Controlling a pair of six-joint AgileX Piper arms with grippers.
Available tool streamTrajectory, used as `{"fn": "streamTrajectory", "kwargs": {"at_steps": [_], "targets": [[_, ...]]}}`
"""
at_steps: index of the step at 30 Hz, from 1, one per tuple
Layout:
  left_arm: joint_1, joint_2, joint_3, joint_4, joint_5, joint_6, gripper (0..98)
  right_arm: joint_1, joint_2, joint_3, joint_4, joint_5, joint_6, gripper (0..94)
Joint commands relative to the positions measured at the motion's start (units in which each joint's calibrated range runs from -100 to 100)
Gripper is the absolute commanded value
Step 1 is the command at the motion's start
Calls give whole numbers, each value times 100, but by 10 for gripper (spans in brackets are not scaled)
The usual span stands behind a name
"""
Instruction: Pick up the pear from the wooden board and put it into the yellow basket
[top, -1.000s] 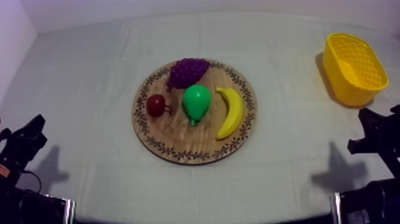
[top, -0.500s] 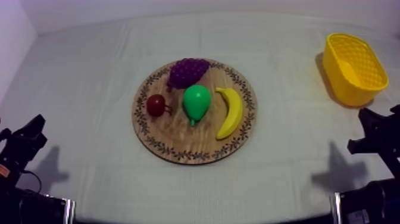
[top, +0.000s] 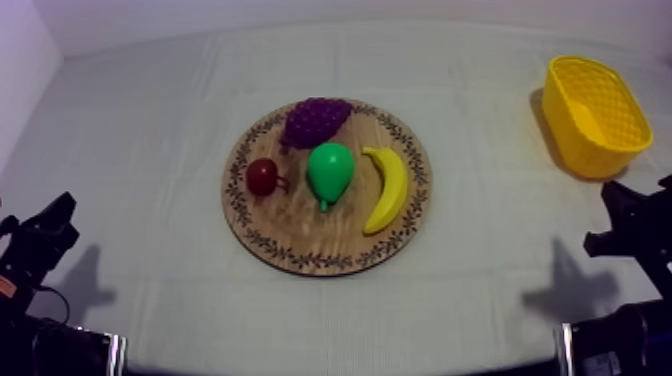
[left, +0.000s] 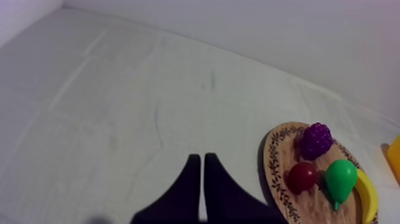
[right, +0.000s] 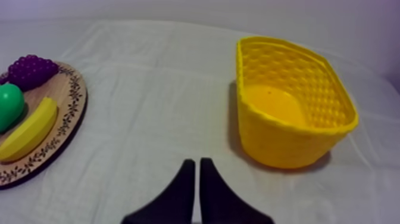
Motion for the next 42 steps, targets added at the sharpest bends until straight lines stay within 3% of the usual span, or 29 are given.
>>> {"fn": "streamTrajectory", "kwargs": {"at_steps": [1,7,12,21,30,42], "targets": [[1,0,2,-2,1,2,1,-39,-4,-11,69,103,-118,5],[1,0,2,-2,1,1,1,-520,33,-462,637,446,-782,5],[1,0,2,-2,1,0,1,-814,559,-1200,818,570,-988,5],[1,0,2,-2,1,2,1,-1132,2688,-3334,639,997,-1222,6],[1,0,2,-2,1,1,1,-2067,4408,-5494,871,1742,-1795,6],[1,0,2,-2,1,2,1,-2687,6498,-7404,410,2527,-2000,12]]}}
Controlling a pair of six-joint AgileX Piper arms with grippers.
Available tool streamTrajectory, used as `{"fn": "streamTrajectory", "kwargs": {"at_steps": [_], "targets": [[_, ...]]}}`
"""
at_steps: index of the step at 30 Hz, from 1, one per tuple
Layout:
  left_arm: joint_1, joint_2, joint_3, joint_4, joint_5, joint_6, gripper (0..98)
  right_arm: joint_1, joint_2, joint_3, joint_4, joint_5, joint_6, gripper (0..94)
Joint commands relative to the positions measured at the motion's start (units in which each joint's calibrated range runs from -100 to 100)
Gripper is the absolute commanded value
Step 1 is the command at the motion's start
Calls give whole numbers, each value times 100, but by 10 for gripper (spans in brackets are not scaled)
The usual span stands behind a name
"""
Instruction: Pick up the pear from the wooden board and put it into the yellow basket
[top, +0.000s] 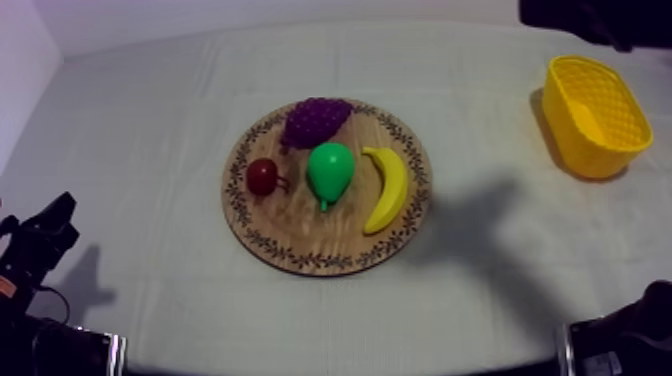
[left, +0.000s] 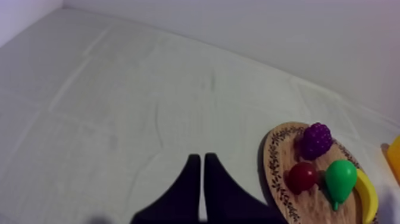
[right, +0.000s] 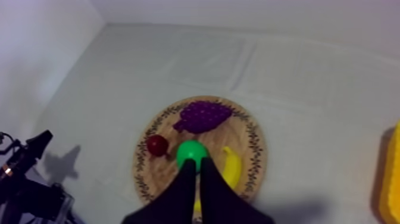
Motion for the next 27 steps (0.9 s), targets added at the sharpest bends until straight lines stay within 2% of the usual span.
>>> {"fn": "streamTrajectory", "kwargs": {"at_steps": [1,7,19,27], "targets": [[1,0,2,-2,1,2,1,-89,619,-283,-37,26,-94,18],[1,0,2,-2,1,1,1,-406,1515,-430,-110,116,-331,118],[1,0,2,-2,1,2,1,-767,2512,-67,79,-376,-756,519],[1,0,2,-2,1,2,1,-859,2954,229,302,-920,-908,636]]}}
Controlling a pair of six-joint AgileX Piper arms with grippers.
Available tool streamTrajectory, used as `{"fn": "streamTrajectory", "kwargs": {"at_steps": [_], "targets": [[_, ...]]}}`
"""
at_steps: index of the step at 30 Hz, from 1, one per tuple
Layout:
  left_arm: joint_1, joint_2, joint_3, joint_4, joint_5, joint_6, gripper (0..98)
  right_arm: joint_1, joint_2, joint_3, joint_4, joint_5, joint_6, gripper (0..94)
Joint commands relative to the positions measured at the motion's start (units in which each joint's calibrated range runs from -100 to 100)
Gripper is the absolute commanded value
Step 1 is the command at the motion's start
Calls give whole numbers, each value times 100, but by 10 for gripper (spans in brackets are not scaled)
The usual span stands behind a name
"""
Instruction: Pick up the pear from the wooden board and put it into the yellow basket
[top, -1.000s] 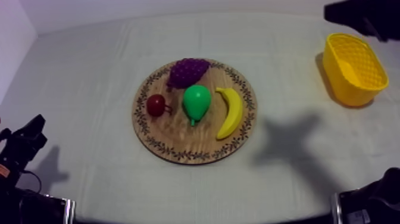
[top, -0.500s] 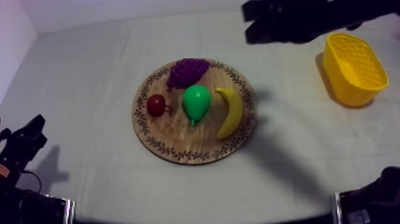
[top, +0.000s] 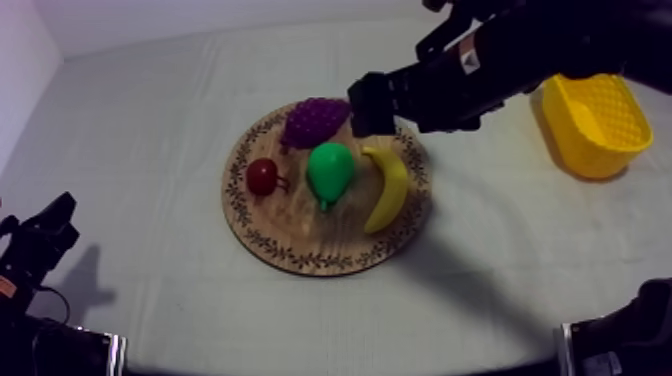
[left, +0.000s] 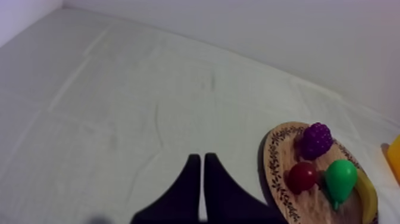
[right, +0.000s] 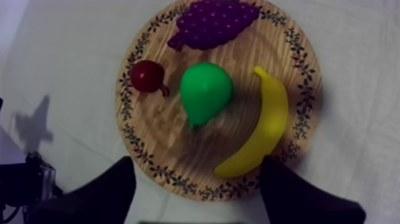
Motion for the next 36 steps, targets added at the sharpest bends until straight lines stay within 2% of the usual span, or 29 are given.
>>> {"fn": "streamTrajectory", "kwargs": {"at_steps": [1,17,28,36], "targets": [[1,0,2,-2,1,1,1,-13,111,78,33,-155,-12,644],[1,0,2,-2,1,3,1,-68,1521,-395,239,-967,-108,706],[1,0,2,-2,1,3,1,-38,2727,-1132,594,-1265,-343,693],[1,0,2,-2,1,3,1,-23,3335,-1481,691,-1408,-409,681]]}}
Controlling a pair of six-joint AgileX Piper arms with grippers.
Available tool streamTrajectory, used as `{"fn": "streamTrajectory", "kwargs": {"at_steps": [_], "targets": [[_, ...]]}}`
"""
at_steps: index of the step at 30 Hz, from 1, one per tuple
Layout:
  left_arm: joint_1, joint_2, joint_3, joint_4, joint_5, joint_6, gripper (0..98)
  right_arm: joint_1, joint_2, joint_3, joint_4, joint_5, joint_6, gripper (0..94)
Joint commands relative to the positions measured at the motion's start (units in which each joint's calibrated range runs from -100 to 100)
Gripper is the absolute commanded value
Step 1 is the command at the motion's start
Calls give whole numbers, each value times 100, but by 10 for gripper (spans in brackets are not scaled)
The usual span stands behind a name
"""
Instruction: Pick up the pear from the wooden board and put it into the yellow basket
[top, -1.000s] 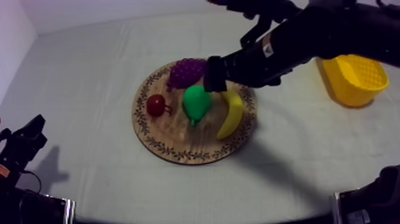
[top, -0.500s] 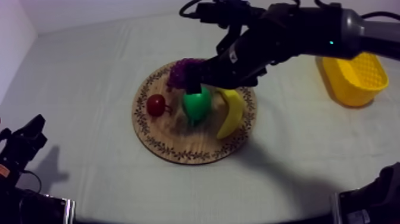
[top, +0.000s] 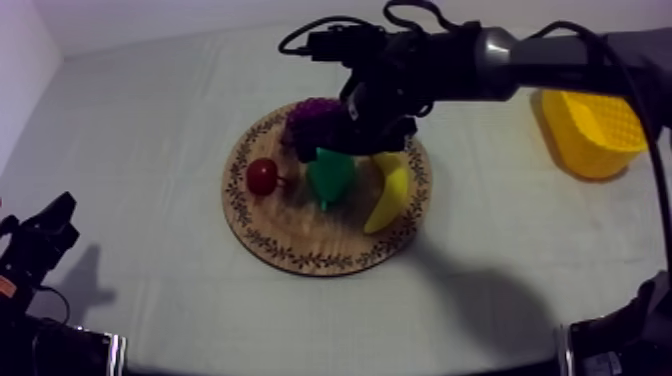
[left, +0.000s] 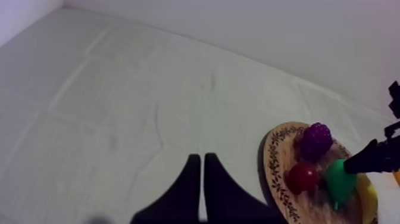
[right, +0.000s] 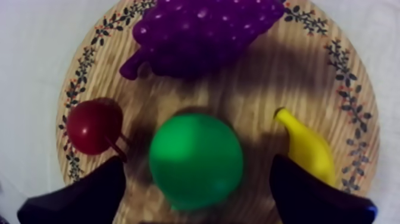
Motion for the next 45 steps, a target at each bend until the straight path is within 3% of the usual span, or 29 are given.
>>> {"fn": "streamTrajectory", "kwargs": {"at_steps": [1,21,39,45], "targets": [[1,0,2,-2,1,0,1,-2,128,-39,15,-15,-1,678],[1,0,2,-2,1,-1,1,8,747,-305,72,-119,71,625],[1,0,2,-2,1,0,1,17,772,-46,-112,-609,404,405],[1,0,2,-2,1,-1,1,86,360,214,22,-797,304,382]]}}
